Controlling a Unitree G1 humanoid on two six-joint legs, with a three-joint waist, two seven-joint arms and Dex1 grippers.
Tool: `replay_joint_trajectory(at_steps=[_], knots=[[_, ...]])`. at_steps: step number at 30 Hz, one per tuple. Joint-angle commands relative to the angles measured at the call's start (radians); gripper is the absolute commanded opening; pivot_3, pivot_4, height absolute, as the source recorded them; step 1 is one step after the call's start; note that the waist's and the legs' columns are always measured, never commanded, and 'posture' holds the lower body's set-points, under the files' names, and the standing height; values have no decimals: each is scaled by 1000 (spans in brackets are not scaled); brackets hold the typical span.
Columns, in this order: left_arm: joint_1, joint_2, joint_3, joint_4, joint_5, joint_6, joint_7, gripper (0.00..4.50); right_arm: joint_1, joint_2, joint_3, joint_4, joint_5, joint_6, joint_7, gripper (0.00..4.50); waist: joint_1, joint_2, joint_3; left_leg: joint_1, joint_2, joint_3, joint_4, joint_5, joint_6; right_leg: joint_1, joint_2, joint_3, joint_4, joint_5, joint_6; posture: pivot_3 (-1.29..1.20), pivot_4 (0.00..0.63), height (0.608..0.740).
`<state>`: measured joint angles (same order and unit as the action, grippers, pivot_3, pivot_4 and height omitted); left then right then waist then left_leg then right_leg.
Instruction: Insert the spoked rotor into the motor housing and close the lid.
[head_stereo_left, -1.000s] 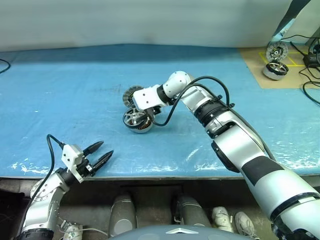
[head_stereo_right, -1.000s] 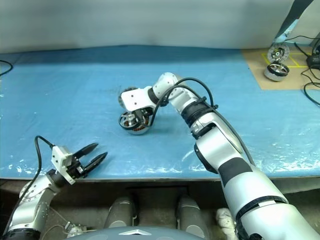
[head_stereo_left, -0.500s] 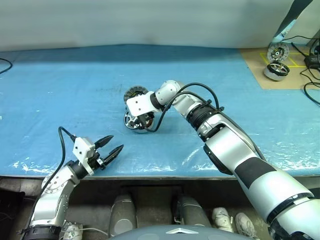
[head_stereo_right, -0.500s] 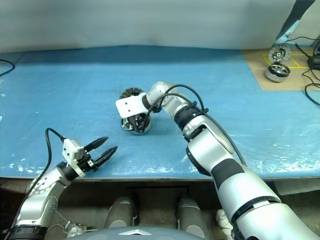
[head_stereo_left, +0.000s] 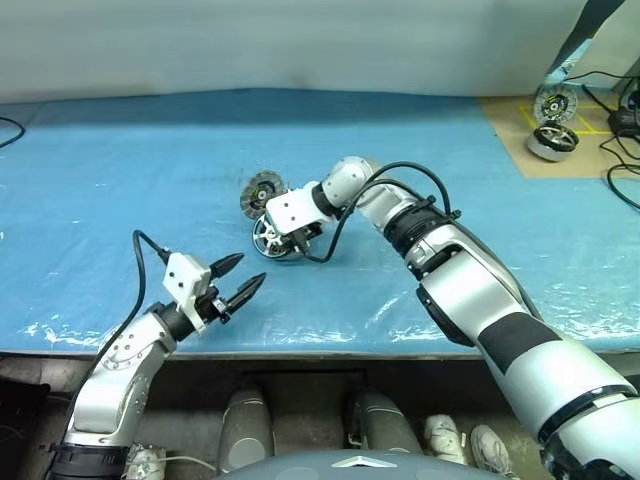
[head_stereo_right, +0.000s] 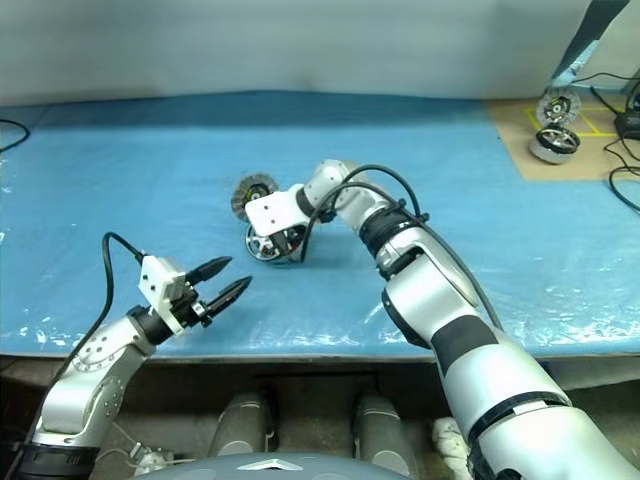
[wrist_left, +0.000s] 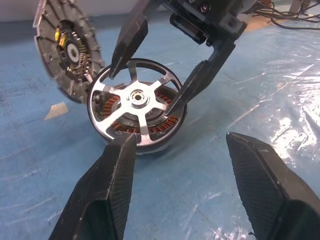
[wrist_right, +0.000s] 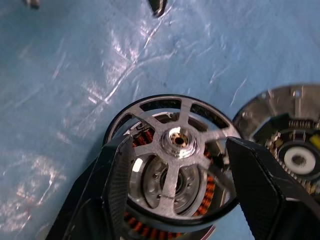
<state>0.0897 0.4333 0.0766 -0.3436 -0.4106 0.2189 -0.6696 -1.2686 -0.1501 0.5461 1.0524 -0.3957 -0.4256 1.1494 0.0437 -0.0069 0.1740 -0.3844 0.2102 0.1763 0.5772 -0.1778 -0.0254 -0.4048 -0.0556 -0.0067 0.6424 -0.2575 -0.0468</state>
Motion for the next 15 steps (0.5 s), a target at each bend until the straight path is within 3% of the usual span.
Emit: replay_joint_trajectory(at_steps=[1,9,15], knots=[[-7,9,-6,-96,-10,50,35,2977,-30,-1,-27,14,23,28,37,3098,-1,0,0,0,0,0,0,0,0,0,0,0,0,0,0,0,150,740],[-20,16,7,-201,-42,158,78,2977,-43,12,-62,5,39,37,49,3098,-4,0,0,-3,2,0,0,0,0,-2,2,-1,-1,-1,-2,0,150,740],[-95,29,11,-166,-56,202,83,2977,-34,14,-57,19,17,38,-7,3098,-2,0,0,-2,2,0,0,0,0,-2,1,-1,0,-1,-2,0,150,740]])
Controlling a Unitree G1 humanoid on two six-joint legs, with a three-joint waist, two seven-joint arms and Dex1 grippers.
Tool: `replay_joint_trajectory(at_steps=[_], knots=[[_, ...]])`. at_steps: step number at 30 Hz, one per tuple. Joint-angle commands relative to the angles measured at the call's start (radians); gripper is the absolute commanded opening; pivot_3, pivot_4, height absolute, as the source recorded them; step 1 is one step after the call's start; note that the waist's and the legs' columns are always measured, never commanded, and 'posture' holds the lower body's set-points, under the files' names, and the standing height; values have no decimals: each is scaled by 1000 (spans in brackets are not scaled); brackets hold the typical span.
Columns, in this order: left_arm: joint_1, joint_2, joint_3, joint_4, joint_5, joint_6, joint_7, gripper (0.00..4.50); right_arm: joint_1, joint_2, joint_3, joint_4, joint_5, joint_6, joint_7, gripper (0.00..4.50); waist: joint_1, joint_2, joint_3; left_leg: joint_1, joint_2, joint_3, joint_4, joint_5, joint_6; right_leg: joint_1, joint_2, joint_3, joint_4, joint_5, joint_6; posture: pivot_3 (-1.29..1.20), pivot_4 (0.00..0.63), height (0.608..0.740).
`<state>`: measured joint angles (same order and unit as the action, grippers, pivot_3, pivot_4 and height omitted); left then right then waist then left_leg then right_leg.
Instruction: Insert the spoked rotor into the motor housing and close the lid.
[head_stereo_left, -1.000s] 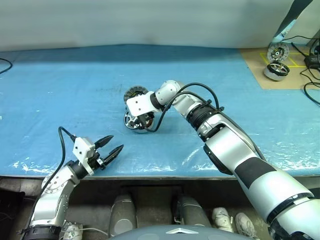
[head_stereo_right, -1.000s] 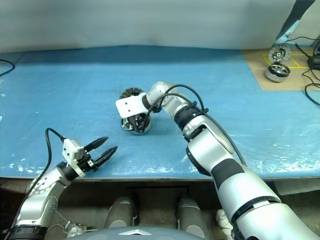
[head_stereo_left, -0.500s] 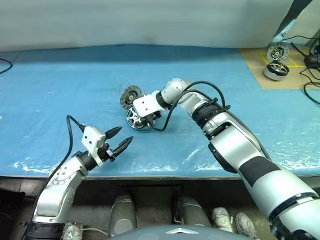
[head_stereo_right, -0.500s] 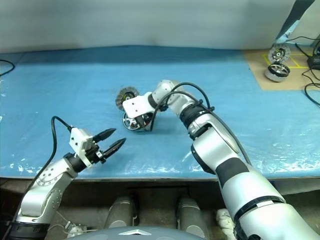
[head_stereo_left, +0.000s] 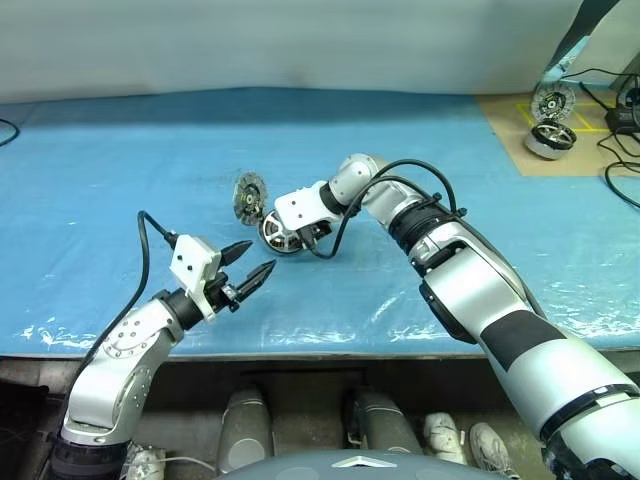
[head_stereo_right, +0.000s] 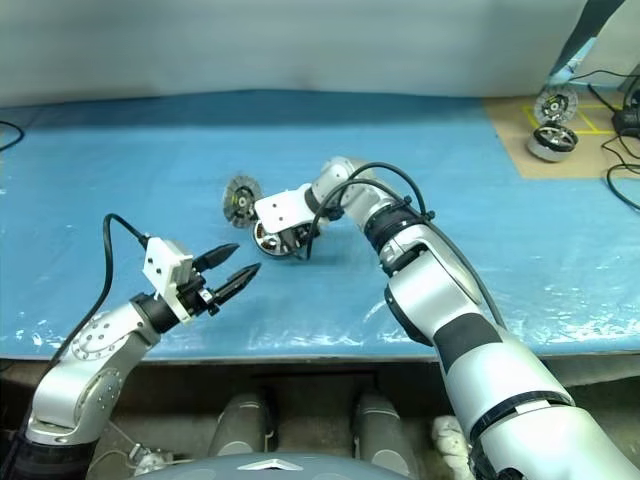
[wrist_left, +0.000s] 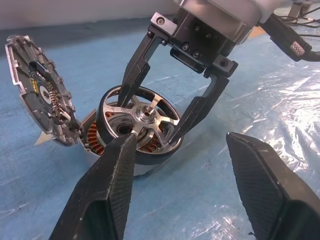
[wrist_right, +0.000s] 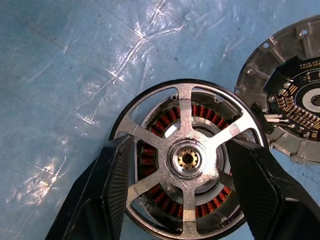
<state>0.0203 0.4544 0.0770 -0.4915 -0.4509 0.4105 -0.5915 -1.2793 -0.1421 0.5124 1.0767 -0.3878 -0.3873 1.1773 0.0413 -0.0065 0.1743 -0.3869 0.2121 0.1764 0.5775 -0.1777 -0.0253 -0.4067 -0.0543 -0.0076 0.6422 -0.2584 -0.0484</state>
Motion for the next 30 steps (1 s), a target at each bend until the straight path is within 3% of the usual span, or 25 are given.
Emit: replay_joint_trajectory(at_steps=[1,3,5,10,19,26,30], knots=[[-34,8,8,-11,-14,12,5,2977,-23,8,-24,-4,8,2,-45,3098,0,0,0,0,0,0,0,0,0,0,0,0,0,0,0,0,150,740],[-41,3,-1,2,-6,8,5,2977,-19,11,-24,-5,10,7,-50,3098,0,0,0,0,0,0,0,0,0,0,0,0,0,0,0,0,150,740],[-33,-5,-15,8,7,-6,5,2977,-12,9,-20,-9,10,6,-50,2718,0,0,0,-1,0,0,0,0,0,-1,0,0,0,0,0,0,150,740],[-10,-18,-32,30,32,-47,-3,2977,0,2,-11,-14,-1,6,-56,1314,-3,0,0,1,0,0,0,0,0,0,0,0,0,0,0,0,150,740],[8,1,16,75,13,-95,-59,2977,20,-7,-50,-46,37,41,-40,1273,-2,0,0,1,0,0,0,0,0,0,0,0,0,0,0,0,150,740],[17,9,34,66,1,-91,-74,2977,173,-34,-225,-317,267,334,81,1273,3,0,0,0,0,0,0,0,0,0,0,0,0,0,0,0,150,740],[-2,18,36,75,-6,-81,-76,2977,263,-49,-268,-456,321,497,39,1273,4,0,0,0,0,0,0,0,0,0,0,0,0,0,0,0,150,740]])
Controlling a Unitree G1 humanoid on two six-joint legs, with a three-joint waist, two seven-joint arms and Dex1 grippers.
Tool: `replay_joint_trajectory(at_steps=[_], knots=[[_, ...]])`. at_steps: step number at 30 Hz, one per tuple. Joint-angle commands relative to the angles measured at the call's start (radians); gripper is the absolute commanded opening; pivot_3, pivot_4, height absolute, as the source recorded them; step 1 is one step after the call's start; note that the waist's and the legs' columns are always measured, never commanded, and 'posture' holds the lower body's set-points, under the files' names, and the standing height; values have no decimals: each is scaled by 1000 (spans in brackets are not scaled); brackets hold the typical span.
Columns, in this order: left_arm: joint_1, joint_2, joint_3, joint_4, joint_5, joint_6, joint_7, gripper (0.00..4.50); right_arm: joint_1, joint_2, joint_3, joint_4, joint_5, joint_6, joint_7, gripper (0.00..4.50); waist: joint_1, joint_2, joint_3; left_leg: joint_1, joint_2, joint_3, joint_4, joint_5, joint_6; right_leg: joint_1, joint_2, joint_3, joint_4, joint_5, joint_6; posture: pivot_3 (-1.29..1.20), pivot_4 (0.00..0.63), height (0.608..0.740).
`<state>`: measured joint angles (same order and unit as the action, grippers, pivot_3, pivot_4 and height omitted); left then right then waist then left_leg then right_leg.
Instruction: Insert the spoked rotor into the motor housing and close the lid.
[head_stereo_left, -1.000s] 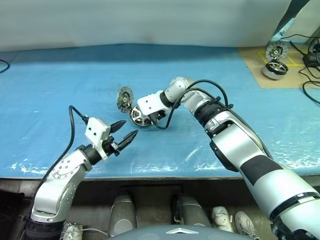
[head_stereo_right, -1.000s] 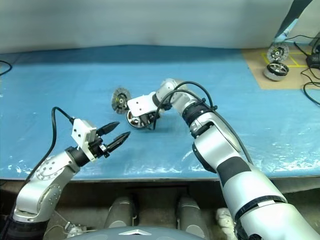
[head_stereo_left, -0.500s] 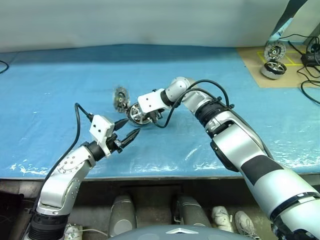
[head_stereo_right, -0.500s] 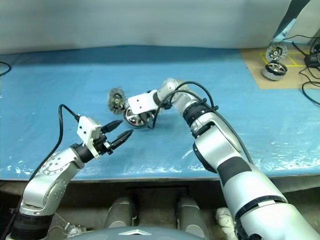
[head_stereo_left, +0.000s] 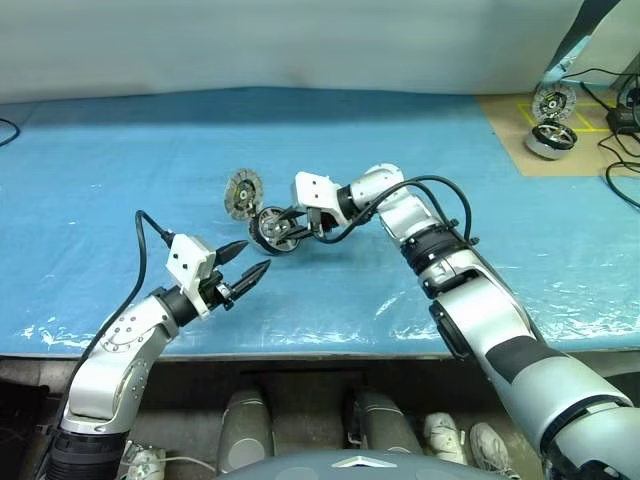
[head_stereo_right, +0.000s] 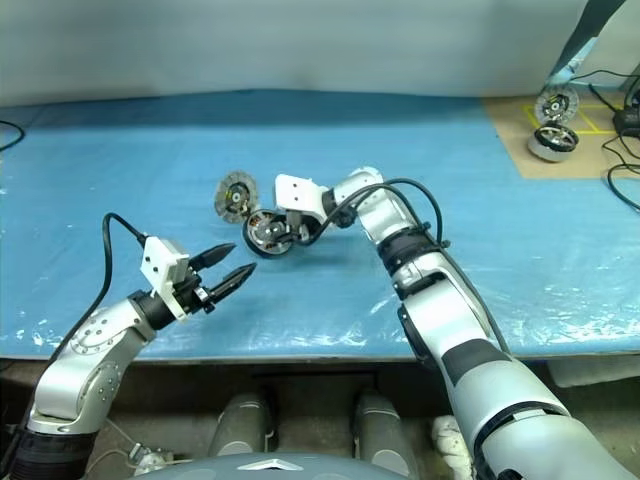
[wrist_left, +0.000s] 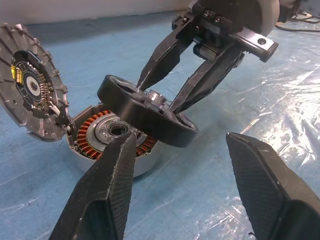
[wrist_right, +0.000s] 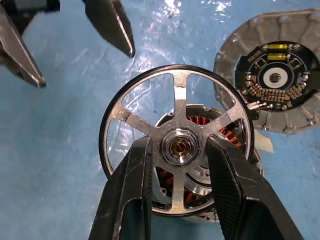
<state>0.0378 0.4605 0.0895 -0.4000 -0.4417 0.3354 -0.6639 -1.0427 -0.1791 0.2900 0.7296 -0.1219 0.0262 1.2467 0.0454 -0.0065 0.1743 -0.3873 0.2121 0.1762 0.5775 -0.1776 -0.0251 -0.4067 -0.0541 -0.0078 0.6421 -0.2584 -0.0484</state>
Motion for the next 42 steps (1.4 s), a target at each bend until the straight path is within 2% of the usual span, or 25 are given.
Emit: replay_joint_trajectory(at_steps=[1,8,14,24,36,42], knots=[[-25,13,21,-13,-16,-6,-5,2977,44,-8,-58,-131,70,117,-52,1273,1,0,0,0,0,0,0,0,0,0,0,0,0,0,0,0,150,740],[-25,22,18,-19,-14,-11,-16,2977,101,31,-117,-225,148,248,-179,1273,-2,0,0,1,-1,0,-1,0,-1,0,0,1,0,0,0,0,150,740],[-23,15,11,-36,3,-3,21,2977,153,97,-182,-203,196,282,-348,1273,-1,0,0,1,-1,0,-2,2,-4,0,0,1,-1,0,0,0,150,740],[77,16,40,-49,-9,-53,9,2977,166,61,-157,-202,213,293,-331,1273,-1,0,0,2,-4,0,-4,2,-5,0,0,1,-2,0,0,0,150,740],[-54,3,1,16,2,-21,35,2977,128,40,-75,-155,166,218,-284,1273,0,0,0,2,-5,0,-4,2,-5,0,-1,1,-2,0,0,0,150,740],[-21,5,8,3,-4,-36,27,2977,139,34,-31,-129,121,178,-289,1273,-2,0,0,2,-5,0,-4,2,-5,0,-1,1,-2,0,0,0,150,740]])
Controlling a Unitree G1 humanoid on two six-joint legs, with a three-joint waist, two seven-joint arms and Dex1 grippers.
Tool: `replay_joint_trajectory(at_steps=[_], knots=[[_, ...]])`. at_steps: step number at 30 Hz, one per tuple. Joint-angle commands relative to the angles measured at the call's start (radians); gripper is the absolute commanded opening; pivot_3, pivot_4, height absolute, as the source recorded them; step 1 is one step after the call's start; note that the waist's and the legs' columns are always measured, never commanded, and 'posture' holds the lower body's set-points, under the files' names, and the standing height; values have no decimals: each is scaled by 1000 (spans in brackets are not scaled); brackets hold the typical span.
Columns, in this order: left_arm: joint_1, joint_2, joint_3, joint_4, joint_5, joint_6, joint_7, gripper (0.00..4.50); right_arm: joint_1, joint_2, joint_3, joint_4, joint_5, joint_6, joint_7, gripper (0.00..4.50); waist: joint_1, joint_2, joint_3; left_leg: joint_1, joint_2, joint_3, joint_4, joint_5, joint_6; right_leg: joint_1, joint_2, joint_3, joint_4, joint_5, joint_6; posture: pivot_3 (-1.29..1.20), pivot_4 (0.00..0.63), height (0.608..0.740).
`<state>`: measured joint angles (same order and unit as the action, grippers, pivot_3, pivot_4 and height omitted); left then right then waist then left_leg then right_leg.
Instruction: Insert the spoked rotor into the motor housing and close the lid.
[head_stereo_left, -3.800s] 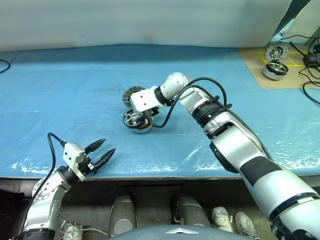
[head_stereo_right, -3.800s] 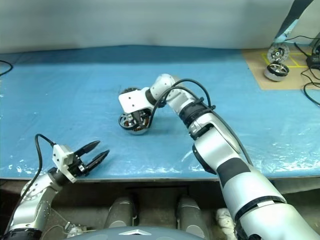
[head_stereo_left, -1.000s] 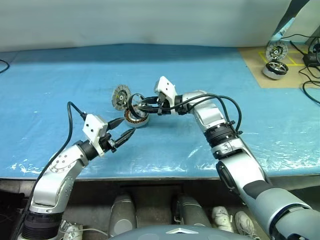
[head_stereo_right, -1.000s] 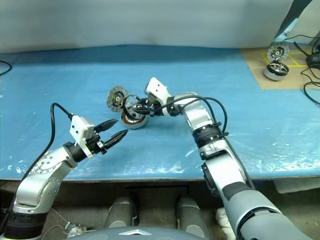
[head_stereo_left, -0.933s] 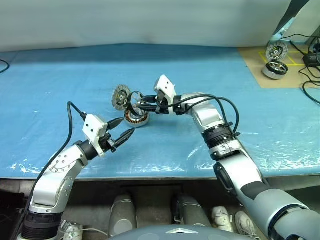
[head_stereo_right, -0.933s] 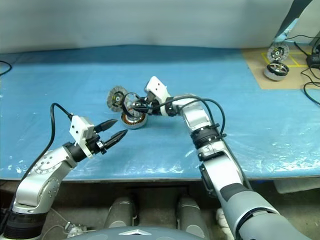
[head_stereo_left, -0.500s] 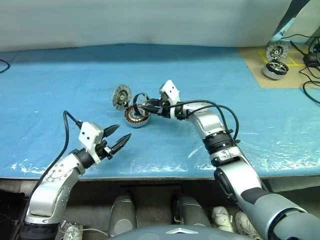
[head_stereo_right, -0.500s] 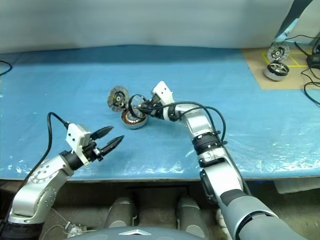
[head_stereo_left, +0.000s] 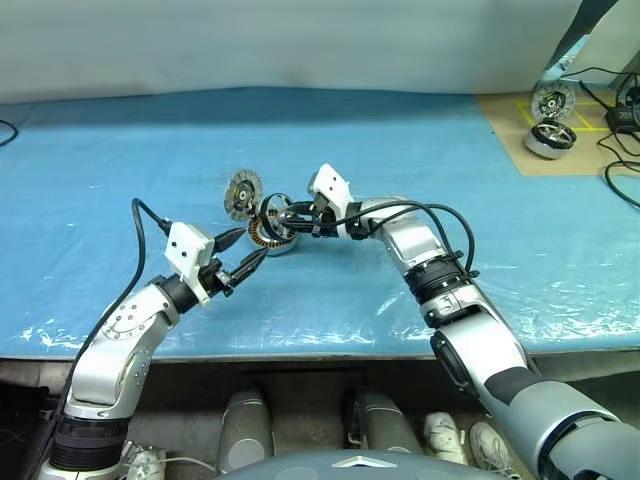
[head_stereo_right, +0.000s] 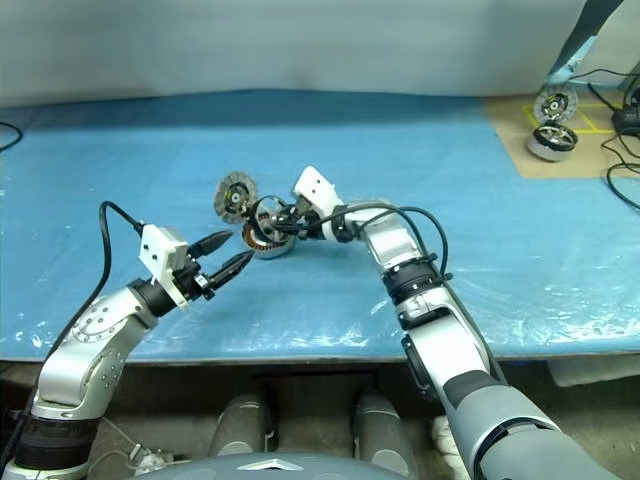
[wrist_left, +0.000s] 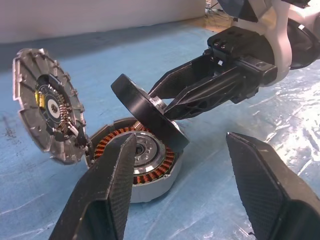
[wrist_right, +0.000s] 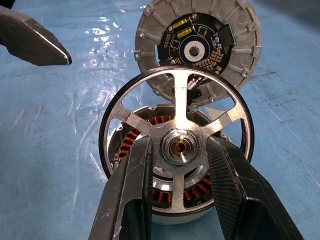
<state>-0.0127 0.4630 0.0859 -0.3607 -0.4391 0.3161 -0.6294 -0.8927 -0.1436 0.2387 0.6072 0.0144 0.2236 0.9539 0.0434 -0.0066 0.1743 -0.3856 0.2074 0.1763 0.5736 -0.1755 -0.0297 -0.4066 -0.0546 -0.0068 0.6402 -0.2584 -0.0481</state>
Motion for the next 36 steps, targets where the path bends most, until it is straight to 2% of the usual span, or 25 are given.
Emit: replay_joint_trajectory(at_steps=[1,5,11,25,30,33,36], knots=[[46,3,14,-48,-8,-21,-9,2977,-7,-2,30,-1,-26,-30,-1,1273,-1,0,0,0,0,0,0,0,0,0,0,0,0,0,0,0,150,740],[78,5,24,-58,-14,-35,-19,2977,-6,8,34,10,-32,-32,-13,1273,1,0,0,1,0,0,0,0,0,0,0,0,0,0,0,0,150,740],[79,12,32,-50,-18,-38,-29,2977,-18,20,33,8,-26,-12,-12,3216,1,0,0,2,0,0,0,0,0,1,-1,1,0,0,0,0,150,740],[38,11,19,-110,-24,39,17,2977,-40,36,-51,-122,108,108,29,3216,1,0,0,1,0,0,-1,0,0,0,0,1,-1,0,0,0,150,740],[45,6,17,-104,-20,32,11,2977,-35,29,-30,-127,90,91,22,3216,1,0,0,1,0,0,-1,0,0,0,0,1,-1,0,0,0,150,740],[43,6,26,-76,-19,15,0,2977,-46,40,-28,-98,63,49,-34,3216,0,0,0,1,0,0,-1,0,0,0,0,1,-1,0,0,0,150,740],[35,2,26,-60,-16,8,-3,2977,-28,51,-18,-48,36,1,-74,2599,0,0,0,1,0,0,-1,0,0,0,0,1,-1,0,0,0,150,740]])
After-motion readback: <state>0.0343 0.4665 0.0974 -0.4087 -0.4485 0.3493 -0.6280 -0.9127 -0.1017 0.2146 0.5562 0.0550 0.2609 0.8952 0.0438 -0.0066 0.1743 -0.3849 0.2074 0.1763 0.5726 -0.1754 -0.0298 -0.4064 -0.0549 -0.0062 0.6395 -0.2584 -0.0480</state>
